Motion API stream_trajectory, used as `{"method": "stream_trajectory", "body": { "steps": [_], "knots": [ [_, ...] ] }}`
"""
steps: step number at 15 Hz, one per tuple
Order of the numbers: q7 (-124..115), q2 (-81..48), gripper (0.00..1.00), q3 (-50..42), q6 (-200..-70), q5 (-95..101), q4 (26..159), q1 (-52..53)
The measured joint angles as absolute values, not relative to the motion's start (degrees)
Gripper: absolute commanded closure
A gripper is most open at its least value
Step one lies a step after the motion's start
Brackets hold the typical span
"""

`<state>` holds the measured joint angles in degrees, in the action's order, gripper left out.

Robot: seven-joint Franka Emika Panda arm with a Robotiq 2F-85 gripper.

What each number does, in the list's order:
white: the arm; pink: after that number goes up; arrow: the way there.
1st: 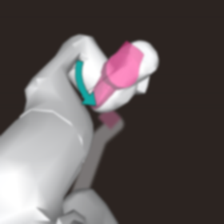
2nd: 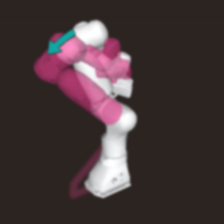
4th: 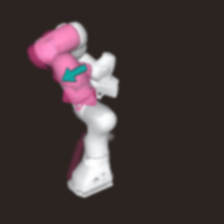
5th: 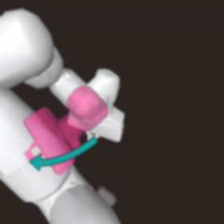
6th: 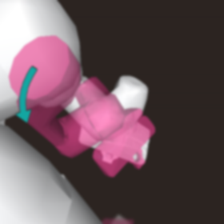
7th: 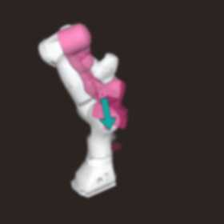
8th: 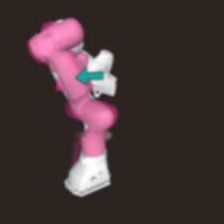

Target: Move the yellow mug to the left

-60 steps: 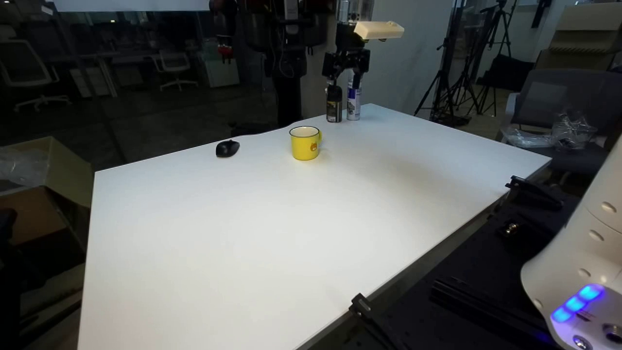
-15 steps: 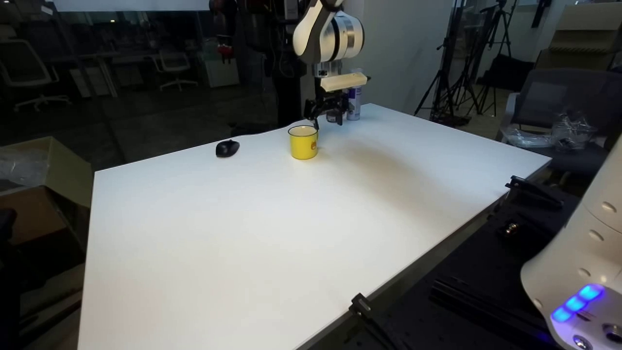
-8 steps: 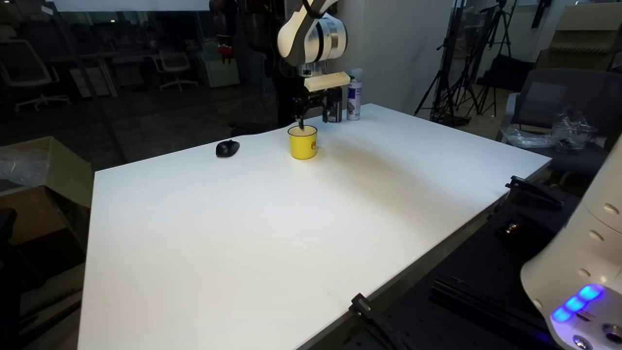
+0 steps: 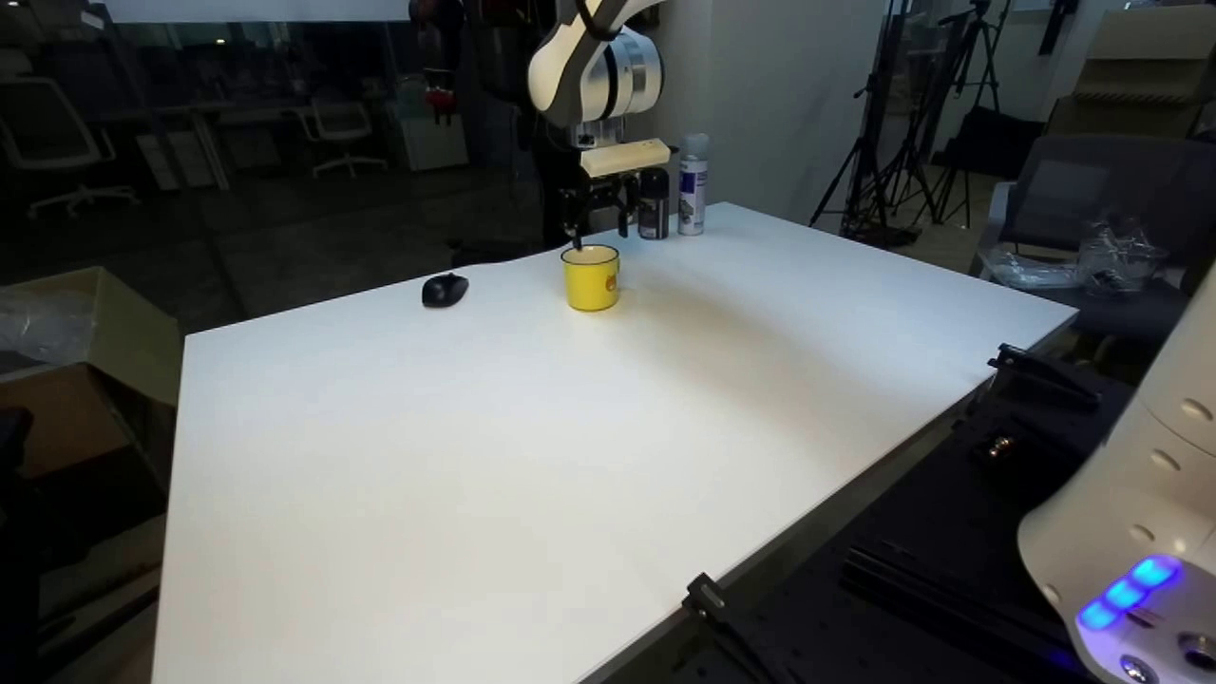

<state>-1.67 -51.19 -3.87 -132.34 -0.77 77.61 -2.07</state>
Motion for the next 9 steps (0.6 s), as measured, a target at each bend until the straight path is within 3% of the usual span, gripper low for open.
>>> {"method": "stream_trajectory", "body": {
  "steps": [9],
  "knots": [
    [-1.67, -51.69, 0.95, -3.79, -131.77, -0.52, 76.37, -1.55]
  ]
}}
